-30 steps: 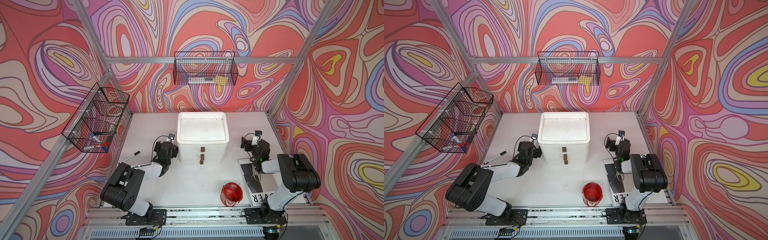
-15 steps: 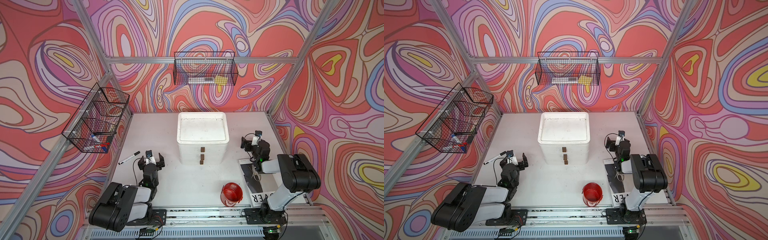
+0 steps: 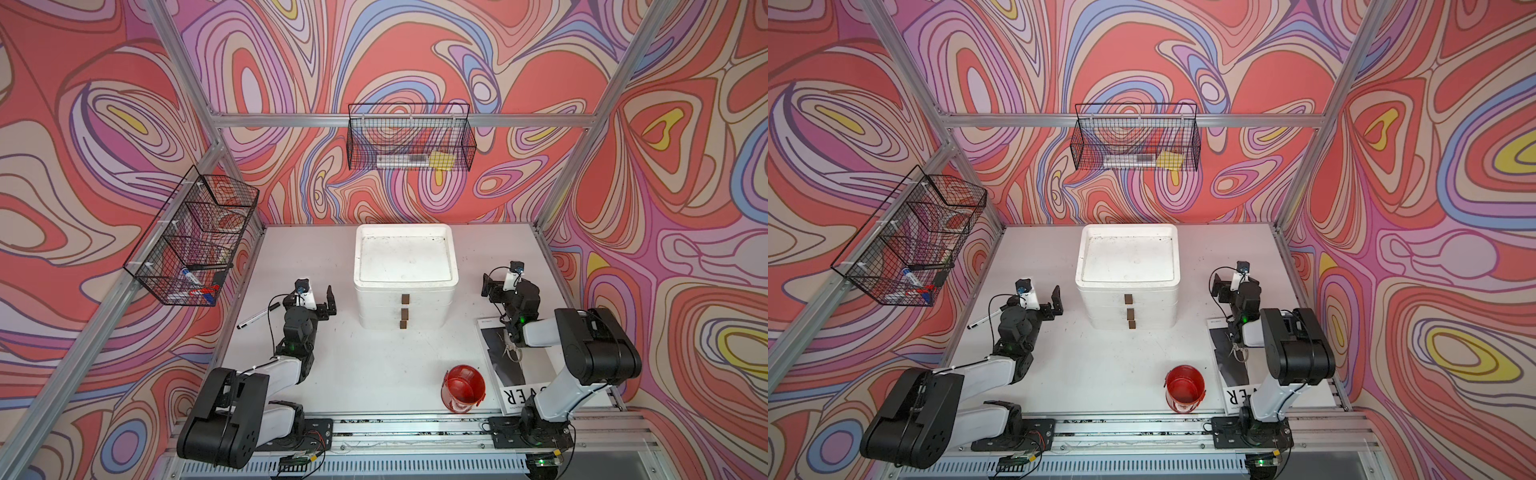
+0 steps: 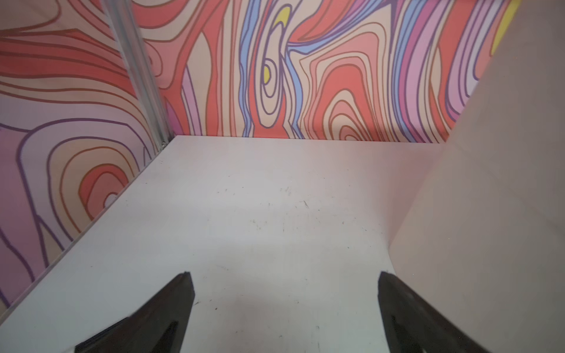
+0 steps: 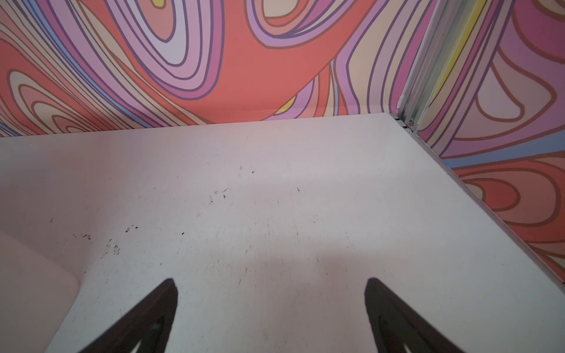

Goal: Place the umbrella in the drawer by color
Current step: Reset both arms

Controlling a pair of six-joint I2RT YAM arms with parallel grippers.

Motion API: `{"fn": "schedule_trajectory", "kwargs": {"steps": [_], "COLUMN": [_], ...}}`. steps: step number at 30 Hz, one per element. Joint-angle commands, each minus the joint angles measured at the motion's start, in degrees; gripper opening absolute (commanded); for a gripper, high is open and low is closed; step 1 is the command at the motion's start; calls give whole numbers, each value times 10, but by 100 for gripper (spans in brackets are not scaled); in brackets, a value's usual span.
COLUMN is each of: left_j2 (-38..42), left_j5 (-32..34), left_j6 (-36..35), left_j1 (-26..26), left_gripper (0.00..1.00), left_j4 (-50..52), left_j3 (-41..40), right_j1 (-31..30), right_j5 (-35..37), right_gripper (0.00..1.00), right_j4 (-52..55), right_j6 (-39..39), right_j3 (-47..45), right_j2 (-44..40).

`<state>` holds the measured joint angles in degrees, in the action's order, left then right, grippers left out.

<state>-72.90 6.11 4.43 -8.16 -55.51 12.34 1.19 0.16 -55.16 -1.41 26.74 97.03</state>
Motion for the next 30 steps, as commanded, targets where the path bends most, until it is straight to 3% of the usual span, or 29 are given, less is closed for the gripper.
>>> {"fn": "schedule_trajectory", "kwargs": {"steps": [1,4,8,14,20,22,24,26,28,30], "left_j2": [5,-2,1,1,87,71,15,-83,-201,-118], "left_j5": [-67,-87,-19,-22,108,96,42,-17,-37,-38], "left_j6": [-28,-37,14,34,11,-14,-37,-54,-76,-46], "left_j1": [3,3,20,43,42,43,46,48,45,60], "left_gripper": [99,99,99,99,99,99,99,99,99,99], "left_j4": [34,8,29,59,94,39,-27,-99,-234,-58], "left_j3": [-5,-12,-4,9,-31,-45,-37,-21,-14,7], "right_j1": [1,1,2,1,1,1,1,2,2,1], "right_j5": [-2,-2,-2,-2,-2,-2,-2,-2,-2,-2], "right_gripper": [98,98,98,98,98,98,98,98,98,98], "right_j4": [9,9,9,9,9,9,9,9,9,9], "right_j6": [-2,-2,-2,-1,-2,-1,-1,-2,-2,-2], "right_j3": [2,2,2,2,2,2,3,2,2,2], "right_j2": [2,2,2,2,2,2,2,2,2,2]}}
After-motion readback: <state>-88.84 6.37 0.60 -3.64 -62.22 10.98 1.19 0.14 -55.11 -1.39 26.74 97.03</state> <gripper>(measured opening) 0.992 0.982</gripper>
